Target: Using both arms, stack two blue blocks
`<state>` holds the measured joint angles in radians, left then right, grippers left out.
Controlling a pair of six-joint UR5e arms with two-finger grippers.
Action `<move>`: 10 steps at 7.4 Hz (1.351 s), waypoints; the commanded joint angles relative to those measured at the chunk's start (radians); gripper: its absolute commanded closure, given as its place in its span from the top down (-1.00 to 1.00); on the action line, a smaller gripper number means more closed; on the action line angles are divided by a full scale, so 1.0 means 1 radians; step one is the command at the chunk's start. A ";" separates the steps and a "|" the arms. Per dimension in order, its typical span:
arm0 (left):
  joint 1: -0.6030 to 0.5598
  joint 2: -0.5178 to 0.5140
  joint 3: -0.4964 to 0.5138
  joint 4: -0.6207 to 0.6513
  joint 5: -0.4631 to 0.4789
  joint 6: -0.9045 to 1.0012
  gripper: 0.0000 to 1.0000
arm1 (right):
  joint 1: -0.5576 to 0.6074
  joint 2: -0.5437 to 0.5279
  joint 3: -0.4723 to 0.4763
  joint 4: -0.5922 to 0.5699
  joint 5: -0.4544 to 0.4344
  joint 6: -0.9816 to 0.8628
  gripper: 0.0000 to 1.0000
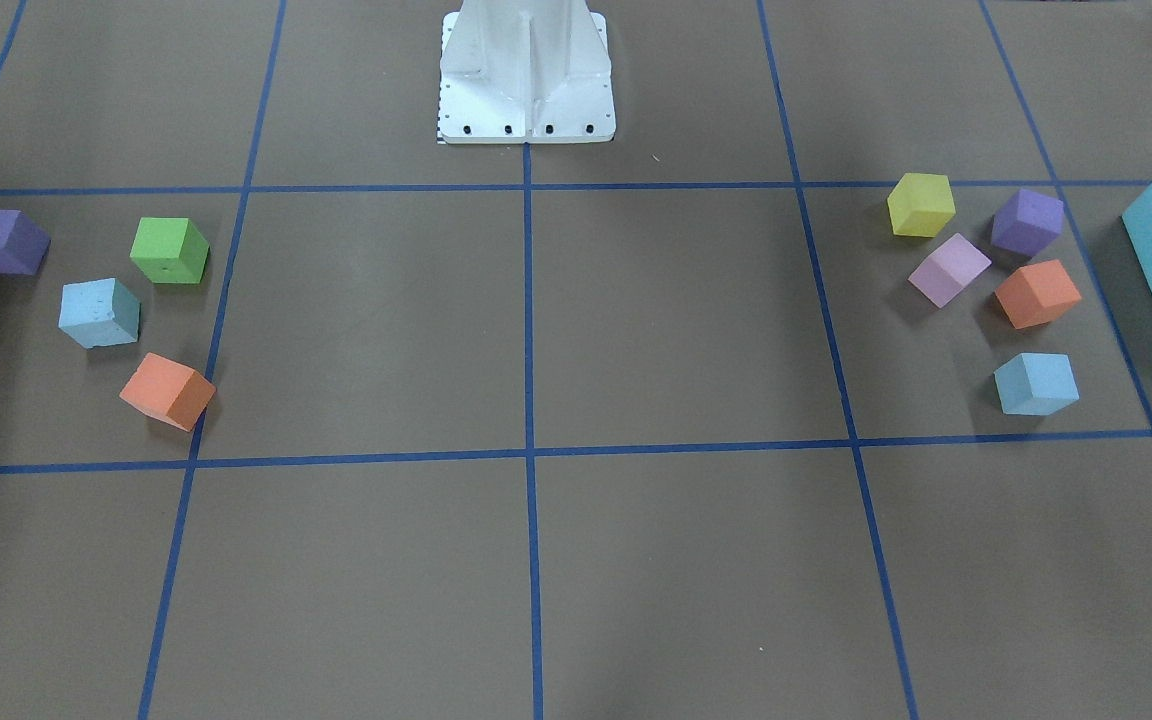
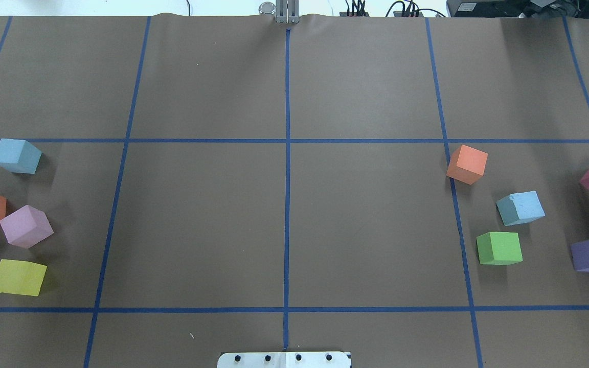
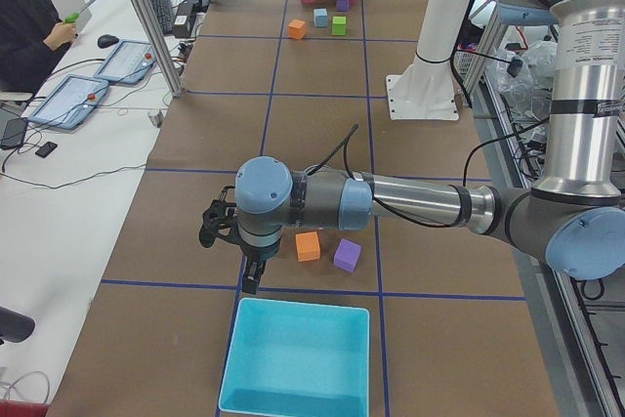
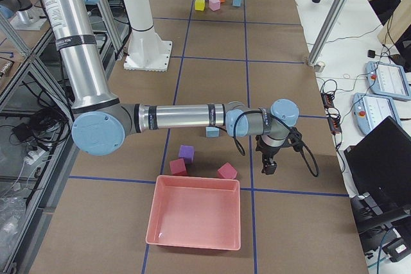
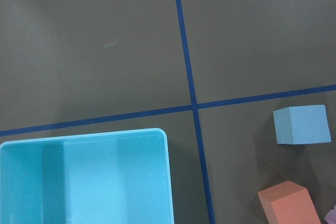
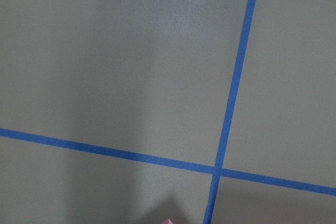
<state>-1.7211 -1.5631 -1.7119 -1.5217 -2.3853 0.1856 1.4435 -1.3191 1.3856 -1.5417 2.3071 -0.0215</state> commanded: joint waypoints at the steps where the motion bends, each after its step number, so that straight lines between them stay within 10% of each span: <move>1: 0.000 0.000 0.000 0.000 0.000 0.000 0.96 | 0.000 0.000 0.000 0.000 0.001 0.000 1.00; 5: 0.000 0.000 -0.008 0.000 -0.002 -0.002 0.96 | -0.020 0.017 0.053 0.000 0.015 0.041 1.00; 10: 0.000 0.002 -0.018 -0.002 -0.003 -0.037 0.96 | -0.323 -0.096 0.311 0.079 0.026 0.418 1.00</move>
<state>-1.7211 -1.5639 -1.7292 -1.5221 -2.3878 0.1504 1.1762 -1.3684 1.6418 -1.5211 2.3328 0.3285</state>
